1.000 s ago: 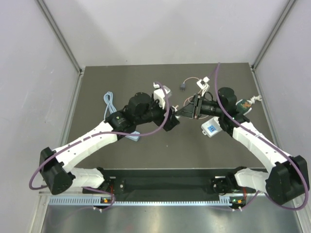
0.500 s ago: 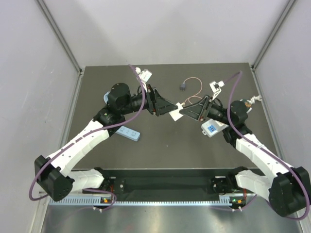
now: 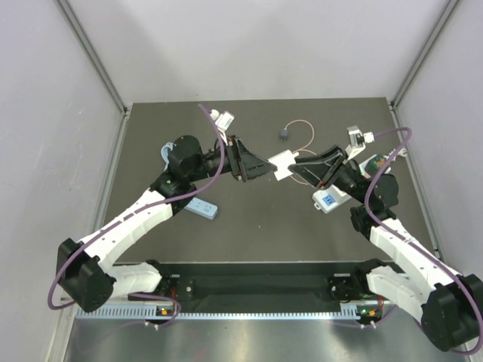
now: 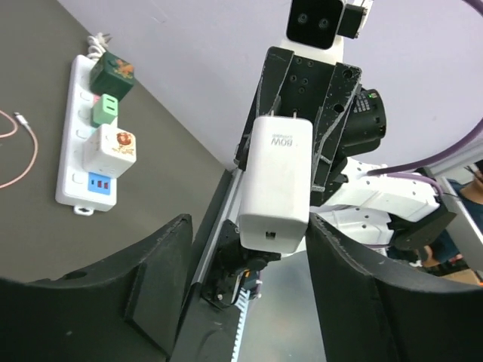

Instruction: Insert the plug

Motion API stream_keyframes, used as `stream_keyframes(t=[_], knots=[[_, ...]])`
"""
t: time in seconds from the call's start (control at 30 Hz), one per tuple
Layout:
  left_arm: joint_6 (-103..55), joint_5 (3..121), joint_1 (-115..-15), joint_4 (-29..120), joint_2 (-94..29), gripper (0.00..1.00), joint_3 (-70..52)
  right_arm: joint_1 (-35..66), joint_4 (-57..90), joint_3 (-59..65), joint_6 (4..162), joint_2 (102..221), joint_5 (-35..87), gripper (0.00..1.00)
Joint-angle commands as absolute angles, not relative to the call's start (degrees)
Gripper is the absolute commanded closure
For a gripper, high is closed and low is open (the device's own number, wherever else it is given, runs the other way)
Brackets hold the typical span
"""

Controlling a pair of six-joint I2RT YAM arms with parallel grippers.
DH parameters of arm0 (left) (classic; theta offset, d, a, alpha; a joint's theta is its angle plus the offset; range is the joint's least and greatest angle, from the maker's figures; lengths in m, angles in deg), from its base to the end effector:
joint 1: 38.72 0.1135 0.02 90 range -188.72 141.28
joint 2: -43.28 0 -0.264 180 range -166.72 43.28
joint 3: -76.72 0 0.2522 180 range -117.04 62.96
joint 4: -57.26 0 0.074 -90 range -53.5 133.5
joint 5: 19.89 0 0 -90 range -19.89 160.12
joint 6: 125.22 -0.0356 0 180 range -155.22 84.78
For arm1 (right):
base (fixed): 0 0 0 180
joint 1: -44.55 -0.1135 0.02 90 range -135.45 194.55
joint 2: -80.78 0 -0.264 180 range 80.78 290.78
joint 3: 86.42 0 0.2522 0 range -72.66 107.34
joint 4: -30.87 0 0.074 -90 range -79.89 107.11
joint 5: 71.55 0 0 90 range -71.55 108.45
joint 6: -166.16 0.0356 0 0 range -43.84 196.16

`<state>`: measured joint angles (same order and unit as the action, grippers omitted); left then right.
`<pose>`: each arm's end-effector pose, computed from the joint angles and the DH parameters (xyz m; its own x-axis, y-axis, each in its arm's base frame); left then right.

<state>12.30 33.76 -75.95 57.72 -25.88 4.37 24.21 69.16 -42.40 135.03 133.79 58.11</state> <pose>0.2105 -0.1864 0.3808 -0.6725 -0.2350 -0.7018 0.6845 0.1630 -0.7105 0.1784 0.0904 0.3346 -0.4386 0.5402 -0.7182 -0.8009 0.1276 0.5850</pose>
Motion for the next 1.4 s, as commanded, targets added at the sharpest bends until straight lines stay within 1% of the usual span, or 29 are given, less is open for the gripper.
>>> stream_keyframes(t=[0.0,0.1,0.27,0.53,0.63,0.67,0.73,0.77,0.8,0.83,0.9,0.93,0.97,1.0,1.07,1.1,1.13,1.2,1.23,1.3,1.33,1.37], knots=[[18.20,31.62,-76.07,70.46,-25.97,0.35,6.70,24.51,76.95,-42.24,136.71,134.21,55.98,1.00],[20.14,31.00,-76.25,73.81,-27.20,0.41,7.23,24.51,80.21,-43.39,138.64,135.18,55.54,1.00],[20.94,31.79,-77.04,76.02,-28.43,0.48,7.15,24.16,80.30,-44.01,138.48,135.27,54.84,1.00],[21.90,32.15,-78.62,78.39,-31.24,0.54,5.83,23.89,80.12,-44.27,138.39,135.62,54.22,1.00],[22.87,32.06,-78.88,79.62,-32.12,0.62,5.65,23.80,80.12,-44.53,138.30,135.97,53.95,1.00],[23.22,31.80,-78.88,80.50,-32.21,0.70,5.74,23.80,80.21,-44.62,138.39,136.15,53.95,1.00],[24.01,31.88,-78.88,81.12,-32.48,0.80,5.92,23.80,80.47,-44.62,138.48,136.93,54.22,1.00],[24.01,32.14,-78.88,80.86,-32.65,0.93,5.83,23.80,80.74,-44.88,138.65,137.11,54.13,1.00],[23.93,32.49,-78.88,79.99,-32.57,1.00,5.74,23.80,80.83,-44.97,138.83,137.46,54.22,1.00],[22.97,32.85,-78.88,78.50,-32.56,1.00,5.48,23.72,80.74,-44.97,138.83,137.73,54.48,1.00],[21.21,33.98,-78.88,73.68,-32.30,1.00,4.34,23.72,80.48,-44.89,138.74,137.91,55.01,0.92],[19.03,34.69,-78.97,71.91,-31.52,1.00,4.07,23.80,77.95,-44.62,138.39,137.65,55.27,0.76],[17.44,35.83,-78.89,69.19,-30.99,1.00,3.46,23.72,76.01,-43.93,136.91,137.38,55.19,0.68],[15.68,38.01,-78.71,62.64,-29.68,1.00,2.76,23.80,73.90,-43.48,136.02,136.51,55.36,0.57],[9.36,39.96,-78.01,54.44,-28.53,1.00,-0.57,23.89,67.49,-42.17,132.87,135.19,55.36,0.40],[7.07,40.49,-77.66,50.83,-27.65,1.00,-1.89,23.98,65.38,-41.81,131.72,133.53,55.45,0.23],[2.53,42.24,-77.04,41.75,-27.29,1.00,-3.47,24.07,63.27,-41.55,130.58,132.56,55.45,0.16],[-1.28,44.88,-76.34,33.00,-26.42,1.00,-7.78,24.33,57.64,-41.19,127.25,129.49,54.84,0.00],[-4.26,47.50,-75.38,25.65,-26.24,1.00,-10.32,24.42,53.62,-41.02,126.27,128.51,54.05,0.00],[-7.35,50.06,-74.15,16.92,-27.02,1.00,-13.05,24.59,49.82,-40.41,122.93,126.06,53.43,0.00],[-10.58,51.64,-72.57,12.52,-27.55,1.00,-16.46,24.68,46.06,-40.14,121.87,125.26,53.25,0.00],[-12.44,56.18,-71.69,2.65,-28.43,1.00,-18.32,24.77,44.19,-39.36,119.69,124.55,52.90,0.00]])
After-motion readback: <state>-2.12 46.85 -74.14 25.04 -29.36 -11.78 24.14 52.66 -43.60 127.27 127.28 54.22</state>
